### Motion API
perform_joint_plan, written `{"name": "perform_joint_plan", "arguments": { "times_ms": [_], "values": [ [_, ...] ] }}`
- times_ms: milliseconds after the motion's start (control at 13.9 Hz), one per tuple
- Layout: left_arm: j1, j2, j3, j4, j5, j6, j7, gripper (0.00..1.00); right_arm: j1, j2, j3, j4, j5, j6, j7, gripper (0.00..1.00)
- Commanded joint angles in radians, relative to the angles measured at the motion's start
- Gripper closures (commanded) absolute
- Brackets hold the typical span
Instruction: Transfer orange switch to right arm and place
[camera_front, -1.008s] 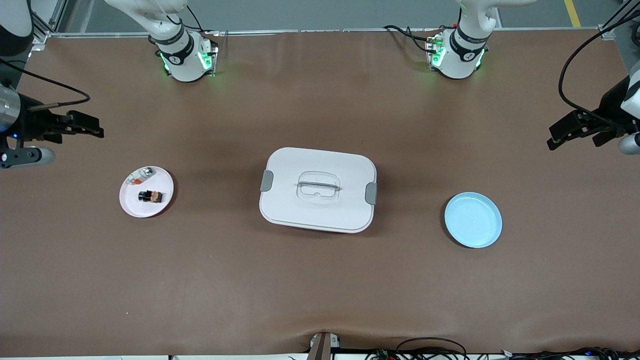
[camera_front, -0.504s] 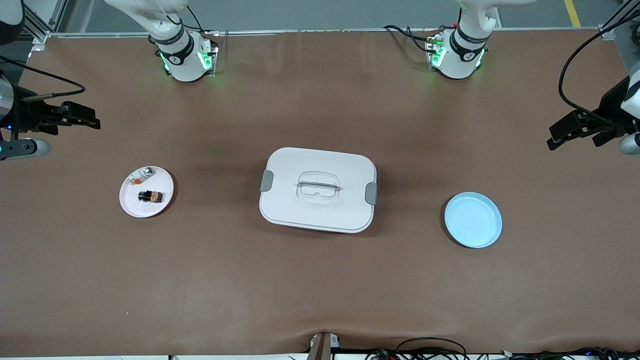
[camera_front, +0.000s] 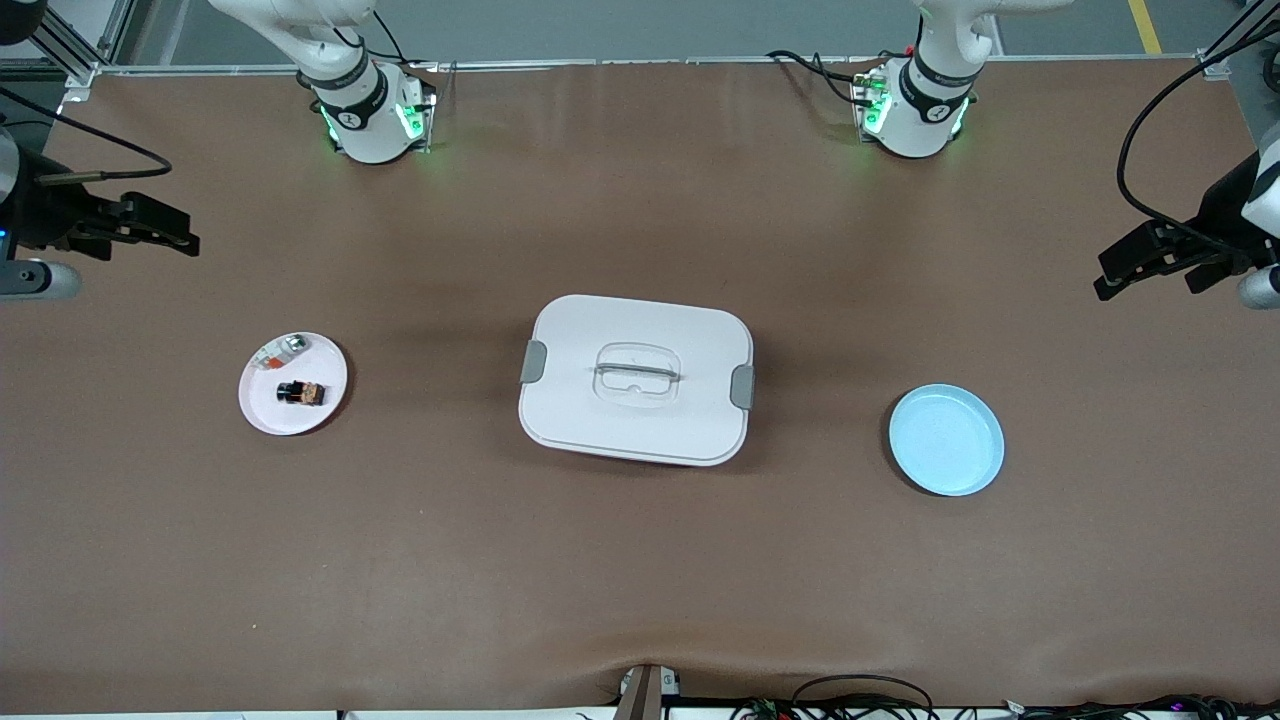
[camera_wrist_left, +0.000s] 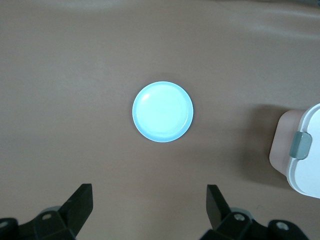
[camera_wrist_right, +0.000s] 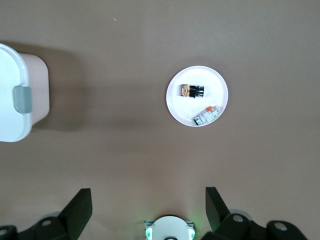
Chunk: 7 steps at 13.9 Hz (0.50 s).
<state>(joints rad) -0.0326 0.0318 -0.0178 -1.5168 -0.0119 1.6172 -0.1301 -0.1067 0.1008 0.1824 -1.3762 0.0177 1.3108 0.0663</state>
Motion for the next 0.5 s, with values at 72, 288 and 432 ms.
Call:
{"name": "perform_joint_plan", "arguments": {
  "times_ms": [72,288,432],
  "values": [
    [-0.004,0.005,0.004,0.021,-0.005,-0.02,0.011,0.0,0.006,-0.016,-0.003,-0.012,0.034,0.018,0.033,0.0],
    [-0.006,0.004,0.004,0.021,-0.005,-0.02,0.012,0.0,-0.002,-0.091,-0.011,-0.123,0.042,0.091,0.035,0.0],
    [-0.006,0.004,0.004,0.021,-0.008,-0.02,0.01,0.0,-0.03,-0.15,-0.014,-0.214,0.074,0.137,0.033,0.0]
  ]
}}
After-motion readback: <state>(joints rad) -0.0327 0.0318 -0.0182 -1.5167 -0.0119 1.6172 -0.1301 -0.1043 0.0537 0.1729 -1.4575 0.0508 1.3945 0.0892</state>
